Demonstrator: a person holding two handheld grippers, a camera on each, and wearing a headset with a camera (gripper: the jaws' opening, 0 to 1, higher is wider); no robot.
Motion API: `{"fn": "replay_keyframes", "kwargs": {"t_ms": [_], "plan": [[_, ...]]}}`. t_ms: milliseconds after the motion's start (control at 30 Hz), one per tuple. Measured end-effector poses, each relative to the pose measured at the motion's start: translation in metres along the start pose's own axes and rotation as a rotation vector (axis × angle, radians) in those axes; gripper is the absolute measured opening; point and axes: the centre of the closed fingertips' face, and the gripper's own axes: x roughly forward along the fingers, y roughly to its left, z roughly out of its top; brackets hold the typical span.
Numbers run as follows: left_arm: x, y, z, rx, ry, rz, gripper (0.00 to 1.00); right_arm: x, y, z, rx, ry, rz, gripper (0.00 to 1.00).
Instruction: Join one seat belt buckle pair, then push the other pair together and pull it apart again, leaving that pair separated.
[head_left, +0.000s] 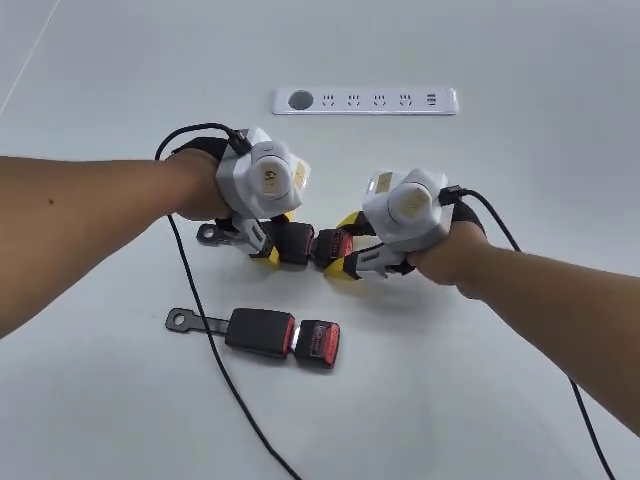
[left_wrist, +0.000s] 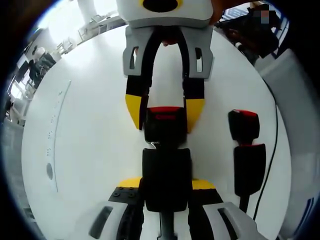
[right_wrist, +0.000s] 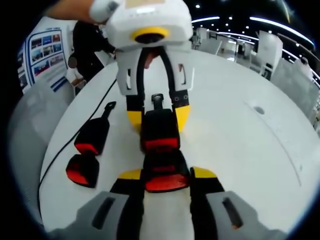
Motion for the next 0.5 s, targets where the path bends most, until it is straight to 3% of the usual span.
{"fn": "replay_keyframes", "kwargs": {"t_ms": [500], "plan": [[-0.0011, 0.0005, -0.0002, -0.005, -0.019, 0.006, 0.34, -0.0013, -0.0016, -0.0011, -0.028, 0.023, 0.001, 0.35]]}}
